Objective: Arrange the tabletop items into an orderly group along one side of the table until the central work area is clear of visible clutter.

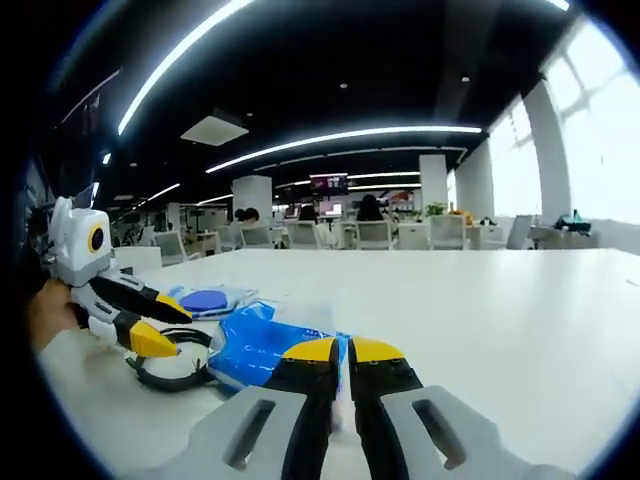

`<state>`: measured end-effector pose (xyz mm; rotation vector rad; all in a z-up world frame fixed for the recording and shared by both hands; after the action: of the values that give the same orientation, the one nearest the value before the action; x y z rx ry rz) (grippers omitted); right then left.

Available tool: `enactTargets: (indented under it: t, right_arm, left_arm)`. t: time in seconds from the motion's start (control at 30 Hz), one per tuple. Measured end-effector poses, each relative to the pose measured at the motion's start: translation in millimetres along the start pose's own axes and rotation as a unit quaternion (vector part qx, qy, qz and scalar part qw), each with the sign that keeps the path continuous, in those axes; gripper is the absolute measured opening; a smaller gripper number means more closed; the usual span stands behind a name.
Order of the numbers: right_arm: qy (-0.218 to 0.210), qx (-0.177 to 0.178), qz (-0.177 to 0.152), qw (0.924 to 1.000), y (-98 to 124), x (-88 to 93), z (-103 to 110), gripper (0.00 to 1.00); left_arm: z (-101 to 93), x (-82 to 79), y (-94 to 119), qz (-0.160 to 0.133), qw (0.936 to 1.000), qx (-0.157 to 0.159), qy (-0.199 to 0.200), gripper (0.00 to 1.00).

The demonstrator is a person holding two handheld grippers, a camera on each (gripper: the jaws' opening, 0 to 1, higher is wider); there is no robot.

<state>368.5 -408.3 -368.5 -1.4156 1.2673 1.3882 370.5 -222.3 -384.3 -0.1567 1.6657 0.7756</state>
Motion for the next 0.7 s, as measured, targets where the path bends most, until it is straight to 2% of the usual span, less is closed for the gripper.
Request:
enactTargets:
  t: [0.03, 0.1, 0.23, 0.5, 0.57, 0.7]
  right_arm:
    - [0.0, -0.002, -0.001, 1.0, 0, -0.6, 0, 0.02]
    - [0.0, -0.005, -0.006, 1.0, -1, -5.3, 0, 0.02]
    - [-0.002, -0.014, -0.017, 0.9998, 0, -13.3, 1, 0.02]
    - [-0.001, -0.027, -0.026, 0.9993, 5, -22.6, 4, 0.04]
    - [-0.001, -0.033, -0.031, 0.999, 8, -27.3, 4, 0.05]
    - [-0.027, -0.057, -0.044, 0.9971, 10, -32.4, 8, 0.12]
  left_arm:
    - [-1.9, 2.1, 3, 0.012, 0.9999, 0.009, 0.001, 0.31]
    - [-4.3, 4.1, 14, 0.045, 0.9981, 0.016, -0.04, 0.31]
    - [-10.2, 5.0, 23, 0.074, 0.9954, 0.029, -0.053, 0.3]
    - [-16.7, 11.7, 24, 0.102, 0.9911, 0.032, -0.08, 0.27]
    - [-17.1, 17.5, 23, 0.114, 0.9891, 0.031, -0.089, 0.27]
    - [-15.8, 23.7, 21, 0.126, 0.9874, 0.028, -0.091, 0.28]
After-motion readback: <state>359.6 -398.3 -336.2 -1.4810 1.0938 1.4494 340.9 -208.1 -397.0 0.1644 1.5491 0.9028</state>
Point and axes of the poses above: the point that each gripper's makers call its tool centre point, and the gripper's own axes: y roughly backward along the fingers, z roughly to its left, x roughly out of its underside, the point moved 3 cm from there along y, roughly backward along the fingers, and after that the axes turned 8 degrees about y, right-handed, at the moved point
